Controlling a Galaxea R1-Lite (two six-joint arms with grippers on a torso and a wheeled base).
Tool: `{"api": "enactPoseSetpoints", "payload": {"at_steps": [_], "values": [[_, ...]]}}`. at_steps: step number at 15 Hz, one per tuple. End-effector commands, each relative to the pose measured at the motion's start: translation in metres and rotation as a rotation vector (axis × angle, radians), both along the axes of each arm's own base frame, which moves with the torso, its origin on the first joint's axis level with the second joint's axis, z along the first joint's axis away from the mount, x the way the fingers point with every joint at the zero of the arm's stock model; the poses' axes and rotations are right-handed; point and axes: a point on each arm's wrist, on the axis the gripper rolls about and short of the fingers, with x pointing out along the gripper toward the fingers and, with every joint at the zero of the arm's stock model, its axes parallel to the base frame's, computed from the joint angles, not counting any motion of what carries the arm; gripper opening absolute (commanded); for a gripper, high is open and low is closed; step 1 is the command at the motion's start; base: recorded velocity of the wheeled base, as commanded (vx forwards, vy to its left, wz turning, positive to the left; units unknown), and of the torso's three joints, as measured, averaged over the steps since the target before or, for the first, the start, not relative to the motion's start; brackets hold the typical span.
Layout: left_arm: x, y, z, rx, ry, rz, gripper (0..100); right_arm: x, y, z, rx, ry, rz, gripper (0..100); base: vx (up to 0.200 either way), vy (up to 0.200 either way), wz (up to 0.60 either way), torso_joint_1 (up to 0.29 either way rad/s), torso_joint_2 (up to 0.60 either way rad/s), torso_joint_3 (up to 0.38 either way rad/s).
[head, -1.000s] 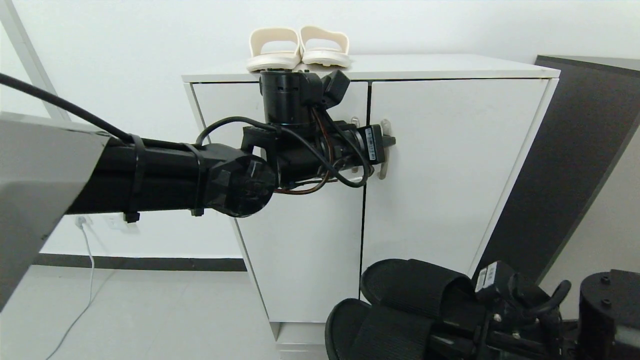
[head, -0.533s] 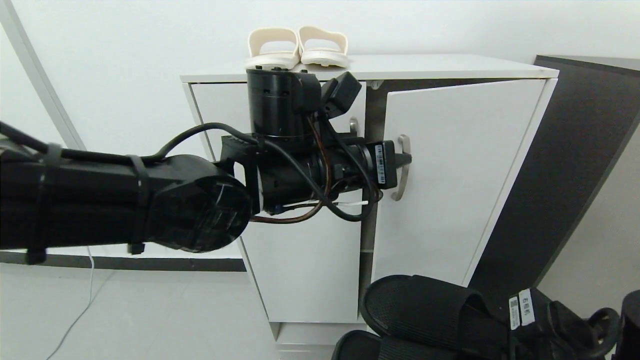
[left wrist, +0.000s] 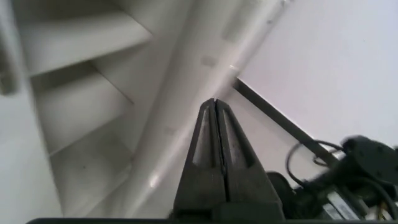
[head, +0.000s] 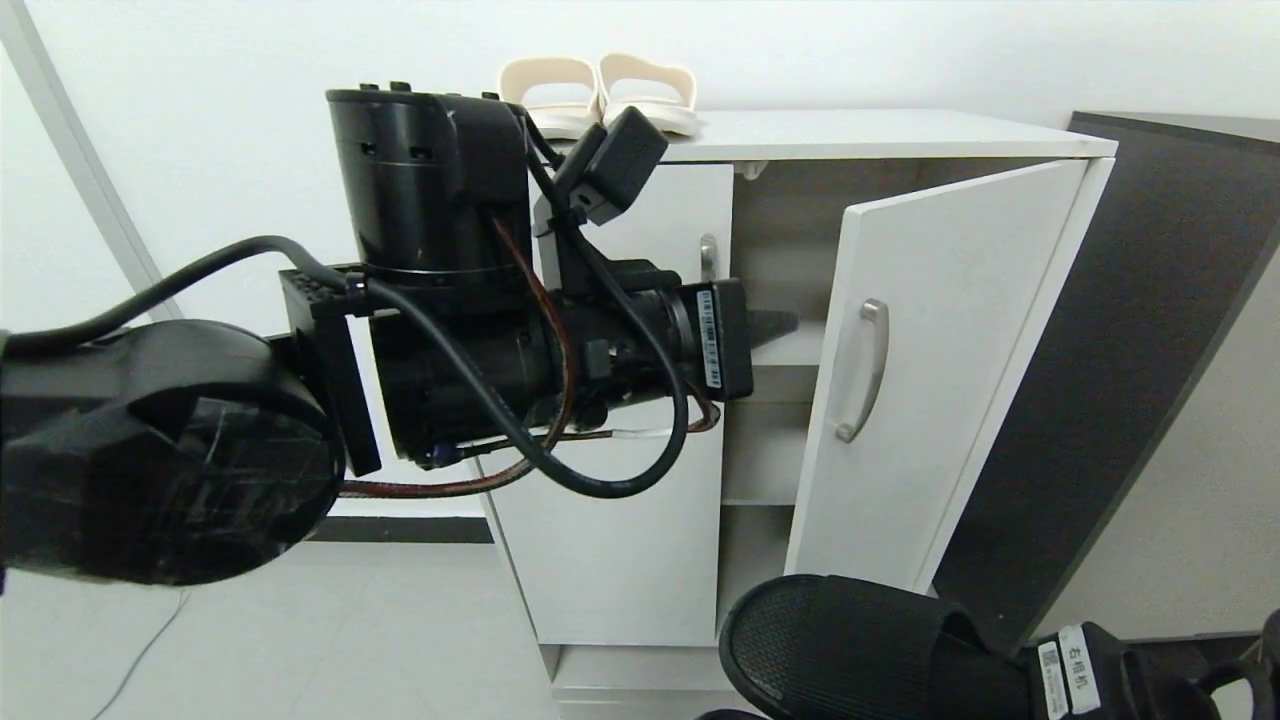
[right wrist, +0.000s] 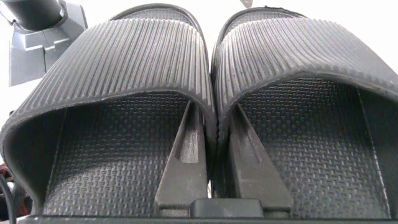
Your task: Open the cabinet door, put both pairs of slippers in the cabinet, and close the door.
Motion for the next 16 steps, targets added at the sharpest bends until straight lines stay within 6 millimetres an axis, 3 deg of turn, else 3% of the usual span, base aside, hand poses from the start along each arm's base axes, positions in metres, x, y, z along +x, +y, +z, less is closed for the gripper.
{"api": "enactPoseSetpoints", "payload": {"at_steps": [1, 4, 8, 12, 14, 16], "values": [[0.015, -0.003, -0.003, 0.002, 0.004, 0.024, 0, 0.0, 0.0, 0.0, 0.0, -0.001, 0.002, 0, 0.0, 0.0, 0.0, 0.0, 0.0, 0.0], [0.052, -0.027, -0.024, -0.038, -0.03, 0.045, 0, -0.011, 0.0, -0.009, -0.035, 0.024, 0.045, 0, 0.0, 0.0, 0.0, 0.0, 0.0, 0.0], [0.065, -0.039, -0.039, -0.054, -0.019, 0.047, 0, -0.012, 0.001, -0.014, -0.055, 0.04, 0.058, 0, 0.0, 0.0, 0.0, 0.0, 0.0, 0.0], [0.052, -0.053, -0.038, -0.063, -0.017, -0.002, 0, -0.012, 0.002, -0.015, -0.061, 0.045, 0.058, 0, -0.2, 0.0, 0.0, 0.005, 0.0, 0.002], [0.032, -0.072, -0.033, -0.08, -0.037, -0.073, 0, -0.012, 0.002, -0.015, -0.061, 0.045, 0.059, 0, -0.2, -0.1, 0.0, -0.002, 0.0, 0.002], [0.013, -0.096, -0.032, -0.106, -0.056, -0.147, 0, -0.013, 0.002, -0.016, -0.064, 0.046, 0.059, 0, 0.0, -0.2, 0.0, 0.0, 0.0, 0.0]]}}
